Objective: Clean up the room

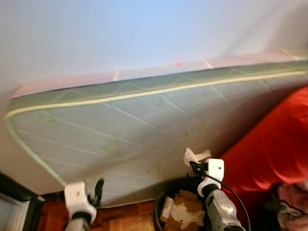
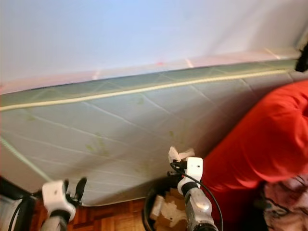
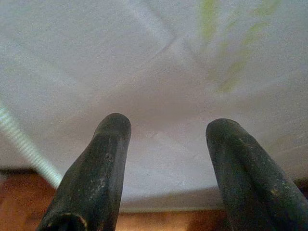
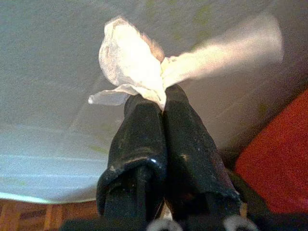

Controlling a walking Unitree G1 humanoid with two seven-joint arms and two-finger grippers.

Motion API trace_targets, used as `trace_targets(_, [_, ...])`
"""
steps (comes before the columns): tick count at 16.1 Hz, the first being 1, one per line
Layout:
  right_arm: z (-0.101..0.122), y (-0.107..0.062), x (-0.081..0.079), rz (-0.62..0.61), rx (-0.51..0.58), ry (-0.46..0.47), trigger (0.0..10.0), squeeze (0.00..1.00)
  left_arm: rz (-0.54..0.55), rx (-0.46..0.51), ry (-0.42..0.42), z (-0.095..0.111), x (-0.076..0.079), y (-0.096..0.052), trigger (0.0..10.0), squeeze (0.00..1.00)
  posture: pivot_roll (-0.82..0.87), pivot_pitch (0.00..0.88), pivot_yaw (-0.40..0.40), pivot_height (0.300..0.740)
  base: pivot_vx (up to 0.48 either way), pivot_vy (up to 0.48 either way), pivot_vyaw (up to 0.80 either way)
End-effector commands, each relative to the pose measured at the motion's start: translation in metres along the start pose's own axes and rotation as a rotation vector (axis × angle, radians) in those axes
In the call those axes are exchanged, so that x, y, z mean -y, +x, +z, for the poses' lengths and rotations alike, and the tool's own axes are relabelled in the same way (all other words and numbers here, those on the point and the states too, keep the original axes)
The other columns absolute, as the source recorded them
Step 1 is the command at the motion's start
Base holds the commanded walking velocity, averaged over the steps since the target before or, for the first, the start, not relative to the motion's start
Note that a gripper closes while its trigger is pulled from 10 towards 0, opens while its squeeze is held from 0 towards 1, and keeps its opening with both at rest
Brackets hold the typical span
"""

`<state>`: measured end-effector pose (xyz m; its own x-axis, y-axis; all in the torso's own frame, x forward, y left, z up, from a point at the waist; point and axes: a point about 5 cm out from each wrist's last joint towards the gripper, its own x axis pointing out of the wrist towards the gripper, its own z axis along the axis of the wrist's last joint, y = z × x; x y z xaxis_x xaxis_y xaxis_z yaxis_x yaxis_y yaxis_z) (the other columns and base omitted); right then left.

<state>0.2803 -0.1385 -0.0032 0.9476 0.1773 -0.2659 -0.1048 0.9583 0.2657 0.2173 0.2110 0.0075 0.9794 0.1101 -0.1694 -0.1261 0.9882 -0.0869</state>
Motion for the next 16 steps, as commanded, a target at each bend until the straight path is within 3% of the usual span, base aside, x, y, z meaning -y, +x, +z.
trace_targets(1, [0.013, 0.006, 0.0, -0.009, 0.047, -0.036, 10.0, 0.0, -0.009, 0.001, 0.008, 0.004, 0.002, 0.003, 10.0, 0.0, 0.03, 0.092, -0.015, 0.74, 0.0, 0.0, 0.0])
trace_targets(6, [-0.007, -0.006, 0.005, -0.062, -0.021, -0.026, 10.0, 0.0, -0.034, 0.023, 0.011, 0.017, 0.008, 0.006, 10.0, 0.0, 0.03, 0.107, -0.002, 0.74, 0.0, 0.0, 0.0])
trace_targets(11, [-0.015, -0.006, 0.002, -0.051, -0.09, -0.085, 10.0, 0.0, -0.045, 0.016, 0.007, 0.019, 0.014, 0.009, 10.0, 0.0, 0.03, 0.092, -0.003, 0.731, 0.0, 0.0, 0.0])
trace_targets(16, [-0.014, -0.008, 0.005, -0.057, -0.068, -0.083, 10.0, 0.0, -0.041, 0.011, 0.004, 0.02, 0.014, 0.007, 10.0, 0.0, 0.03, 0.106, -0.004, 0.701, 0.0, 0.0, 0.0])
